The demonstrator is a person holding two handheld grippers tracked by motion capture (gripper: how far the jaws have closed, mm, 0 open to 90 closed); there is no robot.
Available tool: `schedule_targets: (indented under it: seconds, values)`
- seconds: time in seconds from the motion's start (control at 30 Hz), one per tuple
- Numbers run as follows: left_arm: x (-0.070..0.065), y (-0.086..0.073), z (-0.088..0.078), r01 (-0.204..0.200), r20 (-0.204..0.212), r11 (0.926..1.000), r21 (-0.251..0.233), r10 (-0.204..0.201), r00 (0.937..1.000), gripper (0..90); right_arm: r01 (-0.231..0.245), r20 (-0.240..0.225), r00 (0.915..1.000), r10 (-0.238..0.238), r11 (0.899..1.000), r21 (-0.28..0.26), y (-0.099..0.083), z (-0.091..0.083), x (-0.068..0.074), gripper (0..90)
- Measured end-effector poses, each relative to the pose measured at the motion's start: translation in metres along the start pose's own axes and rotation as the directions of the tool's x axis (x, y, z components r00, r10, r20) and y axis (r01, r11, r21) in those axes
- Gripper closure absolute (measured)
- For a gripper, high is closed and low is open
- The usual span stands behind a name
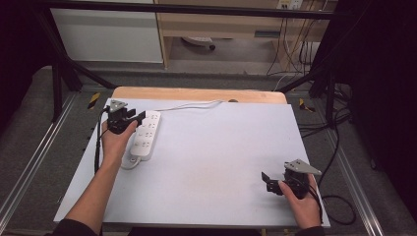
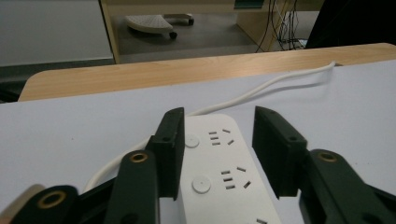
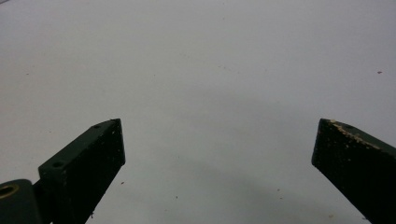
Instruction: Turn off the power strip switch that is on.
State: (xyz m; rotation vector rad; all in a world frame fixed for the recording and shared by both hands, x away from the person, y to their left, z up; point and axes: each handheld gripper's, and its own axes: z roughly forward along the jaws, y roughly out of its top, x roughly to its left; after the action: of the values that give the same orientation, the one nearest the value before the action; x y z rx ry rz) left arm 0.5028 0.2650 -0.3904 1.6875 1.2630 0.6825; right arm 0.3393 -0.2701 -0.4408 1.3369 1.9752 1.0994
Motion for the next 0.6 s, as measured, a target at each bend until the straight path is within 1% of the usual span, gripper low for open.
schedule_targets:
  seconds: [0.07, 0.1, 0.17, 0.33, 0.37, 0.43, 0.5, 0.6]
  values:
    - [0.0003, -0.0012, 0.0013, 0.002, 0.008, 1.0000, 0.003, -0.002, 1.0000, 61.9, 0.000, -0.002, 1.0000, 0.000, 1.000, 0.001, -0.0002, 0.0004, 0.0006, 3.2]
    - [0.0005, -0.0016, 0.0019, -0.006, 0.012, 1.0000, 0.004, 0.006, 0.9999, 61.9, 0.000, -0.002, 1.0000, 0.000, 1.000, 0.001, -0.0002, 0.0004, 0.0006, 3.2]
    - [0.0003, -0.0030, 0.0038, -0.024, 0.008, 0.9996, 0.012, 0.023, 0.9997, 66.1, 0.001, 0.000, 1.0000, -0.001, 1.000, 0.002, -0.0005, 0.0008, 0.0004, 3.2]
    - [0.0025, -0.0055, 0.0060, -0.010, 0.015, 0.9998, 0.020, 0.010, 0.9998, 73.0, 0.007, 0.000, 1.0000, -0.007, 1.000, 0.011, -0.0006, 0.0022, 0.0004, 3.2]
    - [0.0028, -0.0060, 0.0063, -0.004, 0.017, 0.9998, 0.020, 0.003, 0.9998, 75.8, 0.005, -0.002, 1.0000, -0.005, 1.000, 0.014, -0.0006, 0.0024, 0.0010, 3.2]
    - [0.0035, -0.0070, 0.0070, 0.001, 0.020, 0.9997, 0.024, -0.001, 0.9998, 77.0, 0.006, -0.003, 1.0000, -0.006, 1.000, 0.014, -0.0005, 0.0024, 0.0011, 3.1]
    - [0.0043, -0.0077, 0.0071, -0.003, 0.017, 0.9996, 0.028, 0.003, 0.9998, 79.5, 0.006, -0.003, 1.0000, -0.006, 1.000, 0.015, -0.0007, 0.0024, 0.0010, 3.1]
    - [0.0063, -0.0097, 0.0073, 0.008, 0.019, 0.9996, 0.029, -0.008, 0.9998, 82.9, 0.008, -0.002, 1.0000, -0.008, 1.000, 0.014, -0.0010, 0.0028, 0.0004, 3.1]
